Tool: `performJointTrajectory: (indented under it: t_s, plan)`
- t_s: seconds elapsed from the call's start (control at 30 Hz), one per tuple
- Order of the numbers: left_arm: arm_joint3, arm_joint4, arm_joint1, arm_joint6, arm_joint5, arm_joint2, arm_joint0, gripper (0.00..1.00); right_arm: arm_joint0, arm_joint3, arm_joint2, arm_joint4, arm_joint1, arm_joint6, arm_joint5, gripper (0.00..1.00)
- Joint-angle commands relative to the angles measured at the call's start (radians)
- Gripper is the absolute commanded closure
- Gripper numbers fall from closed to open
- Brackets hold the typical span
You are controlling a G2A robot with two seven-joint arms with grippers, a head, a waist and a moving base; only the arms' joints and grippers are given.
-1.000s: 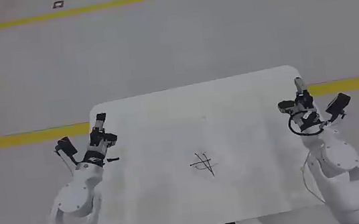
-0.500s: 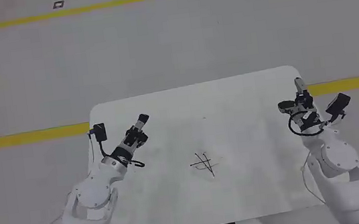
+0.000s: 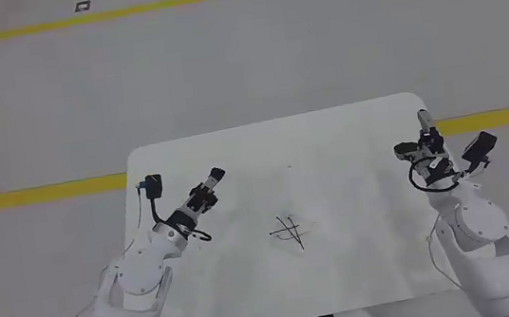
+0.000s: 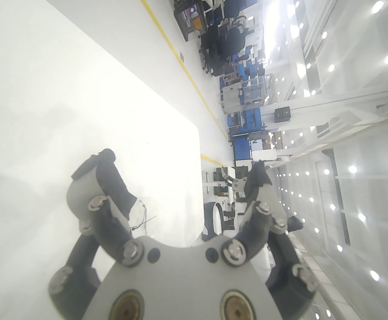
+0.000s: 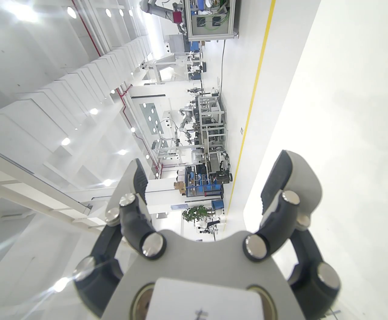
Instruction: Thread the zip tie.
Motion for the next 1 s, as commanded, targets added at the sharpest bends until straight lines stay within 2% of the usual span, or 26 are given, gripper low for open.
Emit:
performJointTrajectory:
  t_s: [0.0, 0.1, 0.23, 0.3, 0.43, 0.87, 0.9, 0.97]
  plan:
    - [-0.01, 0.164, 0.005, -0.061, -0.028, 0.014, -0.016, 0.0, 0.0, 0.0, 0.0, 0.0, 0.0, 0.0, 0.0, 0.0]
    - [-0.012, 0.239, 0.008, -0.106, -0.025, 0.046, -0.043, 0.0, 0.0, 0.0, 0.0, 0.0, 0.0, 0.0, 0.0, 0.0]
    - [-0.002, 0.265, 0.008, -0.177, 0.013, 0.095, -0.085, 0.0, 0.0, 0.0, 0.0, 0.0, 0.0, 0.0, 0.0, 0.0]
    - [0.003, 0.26, 0.006, -0.196, 0.035, 0.119, -0.095, 0.0, 0.0, 0.0, 0.0, 0.0, 0.0, 0.0, 0.0, 0.0]
    - [0.008, 0.267, 0.006, -0.238, 0.042, 0.157, -0.099, 0.0, 0.0, 0.0, 0.0, 0.0, 0.0, 0.0, 0.0, 0.0]
    - [0.008, 0.267, 0.006, -0.238, 0.042, 0.157, -0.099, 0.0, 0.0, 0.0, 0.0, 0.0, 0.0, 0.0, 0.0, 0.0]
    - [0.008, 0.249, 0.005, -0.238, 0.049, 0.159, -0.096, 0.0, 0.0, 0.0, 0.0, 0.0, 0.0, 0.0, 0.0, 0.0]
    - [-0.008, 0.205, 0.002, -0.235, 0.089, 0.168, -0.096, 0.0, 0.0, 0.0, 0.0, 0.0, 0.0, 0.0, 0.0, 0.0]
